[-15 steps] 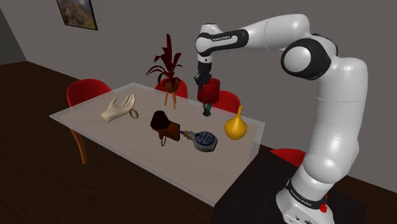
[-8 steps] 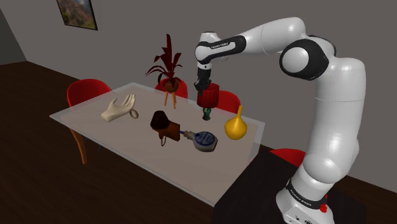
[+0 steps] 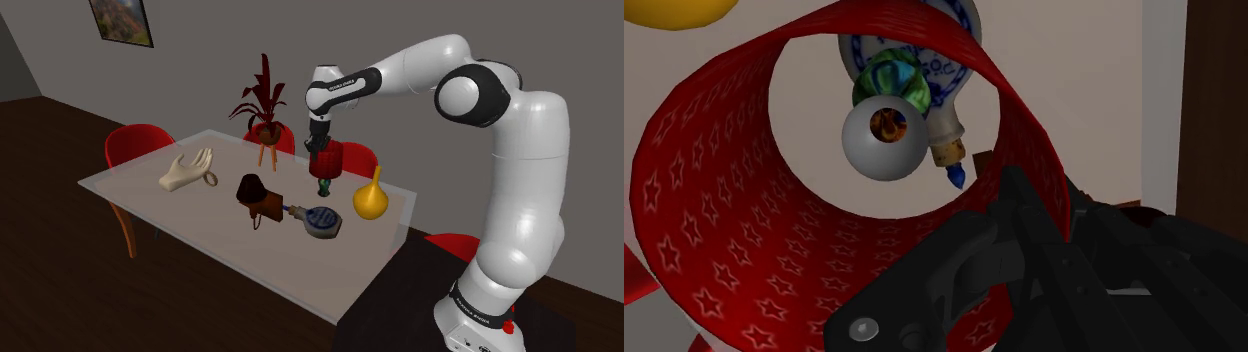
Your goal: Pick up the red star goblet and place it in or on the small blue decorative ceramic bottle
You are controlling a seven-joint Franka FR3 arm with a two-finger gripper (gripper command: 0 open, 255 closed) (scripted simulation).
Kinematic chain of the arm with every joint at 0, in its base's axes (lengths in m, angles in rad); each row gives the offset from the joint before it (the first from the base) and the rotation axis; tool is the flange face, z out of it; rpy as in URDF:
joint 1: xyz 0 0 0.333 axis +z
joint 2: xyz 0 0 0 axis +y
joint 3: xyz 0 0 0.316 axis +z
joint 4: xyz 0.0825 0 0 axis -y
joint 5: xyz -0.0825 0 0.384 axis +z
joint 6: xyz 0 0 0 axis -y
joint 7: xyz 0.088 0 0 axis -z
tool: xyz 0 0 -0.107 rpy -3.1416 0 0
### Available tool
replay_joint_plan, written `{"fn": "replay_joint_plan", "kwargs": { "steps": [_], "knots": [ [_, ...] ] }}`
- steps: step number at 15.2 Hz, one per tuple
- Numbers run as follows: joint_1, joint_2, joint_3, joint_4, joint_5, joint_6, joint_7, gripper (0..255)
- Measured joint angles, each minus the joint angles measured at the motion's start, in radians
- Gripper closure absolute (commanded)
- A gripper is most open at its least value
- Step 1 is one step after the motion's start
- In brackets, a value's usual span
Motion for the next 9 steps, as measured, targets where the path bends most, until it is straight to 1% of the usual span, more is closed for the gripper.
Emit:
{"fn": "replay_joint_plan", "kwargs": {
  "steps": [7,9],
  "knots": [
    [0.001,0.034,0.000,-0.043,0.000,0.077,-0.001,255],
    [0.000,0.039,0.000,-0.048,0.001,0.087,-0.002,255]
  ]
}}
